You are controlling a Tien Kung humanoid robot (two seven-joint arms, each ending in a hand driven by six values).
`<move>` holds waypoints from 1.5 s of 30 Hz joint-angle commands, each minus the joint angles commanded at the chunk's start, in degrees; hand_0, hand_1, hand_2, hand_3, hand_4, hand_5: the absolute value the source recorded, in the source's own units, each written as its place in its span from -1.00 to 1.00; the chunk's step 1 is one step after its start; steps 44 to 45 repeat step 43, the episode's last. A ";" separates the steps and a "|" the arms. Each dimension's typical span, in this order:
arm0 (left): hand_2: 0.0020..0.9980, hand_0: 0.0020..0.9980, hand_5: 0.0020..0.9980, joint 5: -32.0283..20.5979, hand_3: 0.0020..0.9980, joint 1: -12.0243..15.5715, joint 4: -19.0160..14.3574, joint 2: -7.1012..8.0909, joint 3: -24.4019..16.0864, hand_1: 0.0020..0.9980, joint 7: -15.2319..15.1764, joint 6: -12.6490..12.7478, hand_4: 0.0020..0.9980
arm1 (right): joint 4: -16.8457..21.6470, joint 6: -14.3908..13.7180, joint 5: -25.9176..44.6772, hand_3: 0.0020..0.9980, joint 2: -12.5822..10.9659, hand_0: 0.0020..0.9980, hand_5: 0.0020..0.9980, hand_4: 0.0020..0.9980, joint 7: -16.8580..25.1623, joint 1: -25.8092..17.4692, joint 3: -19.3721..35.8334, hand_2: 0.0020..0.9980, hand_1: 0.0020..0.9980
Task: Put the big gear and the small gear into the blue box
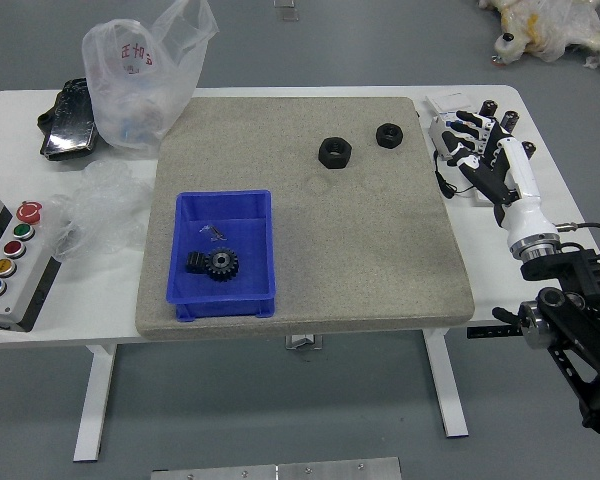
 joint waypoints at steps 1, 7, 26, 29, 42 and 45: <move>0.25 0.49 0.17 0.11 0.55 -0.02 0.00 0.04 -0.09 0.24 0.02 -0.02 0.53 | -0.09 0.30 1.28 0.48 -0.02 0.00 0.09 0.69 0.48 -0.07 0.35 0.48 0.37; 0.25 0.49 0.17 0.14 0.55 -0.47 -0.01 0.27 0.17 0.24 -0.27 -0.09 0.53 | -1.99 2.82 10.23 0.38 -0.09 -0.02 0.09 0.69 5.24 -0.35 1.98 0.41 0.30; 0.25 0.49 0.16 1.36 0.55 -1.31 -0.15 1.16 -0.04 0.24 -0.56 -0.91 0.52 | -4.07 5.92 24.51 0.29 -0.38 -0.07 0.11 0.68 8.43 -1.85 5.07 0.21 0.14; 0.25 0.49 0.16 1.57 0.55 -1.19 -0.17 1.08 -0.08 0.24 -0.47 -0.95 0.52 | -4.10 6.11 24.89 0.29 -0.28 -0.07 0.11 0.68 8.48 -1.96 4.97 0.21 0.14; 0.25 0.49 0.15 0.65 0.55 -0.37 -0.25 0.18 -0.07 0.24 -0.07 -0.59 0.52 | -3.82 6.50 25.43 0.28 0.10 -0.08 0.14 0.67 8.78 -3.40 5.67 0.16 0.09; 0.25 0.49 0.15 0.54 0.55 -0.39 -0.25 0.09 0.03 0.24 -0.10 -0.57 0.52 | -3.78 6.58 25.51 0.28 0.08 -0.08 0.14 0.67 8.78 -3.47 5.70 0.16 0.09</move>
